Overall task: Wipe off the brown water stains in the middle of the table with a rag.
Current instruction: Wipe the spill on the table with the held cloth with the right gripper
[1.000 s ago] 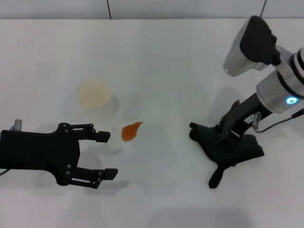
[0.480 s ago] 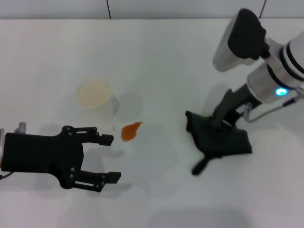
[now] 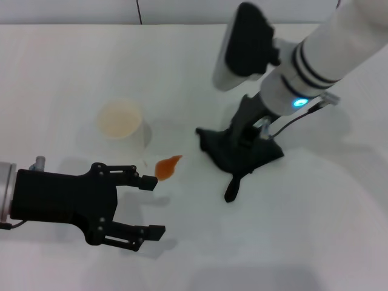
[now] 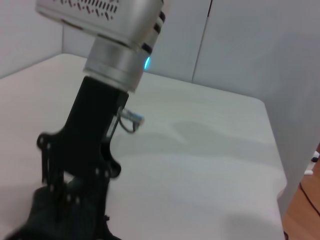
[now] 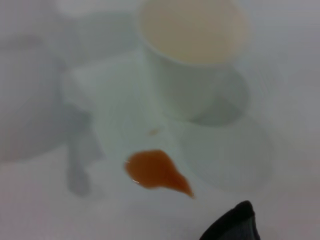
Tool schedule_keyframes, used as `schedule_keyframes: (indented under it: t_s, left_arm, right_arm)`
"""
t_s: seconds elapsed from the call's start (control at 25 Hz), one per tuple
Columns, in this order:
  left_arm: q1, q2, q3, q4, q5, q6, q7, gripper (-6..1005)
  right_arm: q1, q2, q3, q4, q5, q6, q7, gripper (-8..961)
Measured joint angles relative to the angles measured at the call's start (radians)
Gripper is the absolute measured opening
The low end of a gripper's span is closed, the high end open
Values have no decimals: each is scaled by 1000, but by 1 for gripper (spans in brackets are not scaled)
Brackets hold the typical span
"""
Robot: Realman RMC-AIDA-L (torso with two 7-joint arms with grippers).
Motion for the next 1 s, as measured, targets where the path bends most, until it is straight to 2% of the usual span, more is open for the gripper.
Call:
schedule_keyframes:
  t_s: [0.6,0.76,1.0]
  left_arm:
    - [-4,-1,8,1,1,-4,-9,862]
    - [-5,-1,9,1,9,-5,-10,862]
    - [-5,-1,8,1,16,-4,-10,862]
  right_arm:
    - [61,0,-368,-53,261,133,-7,73]
    - [64,0,-389,-38,273,222,-12,73]
    - [73,0,-325,25,184,265,-12,72]
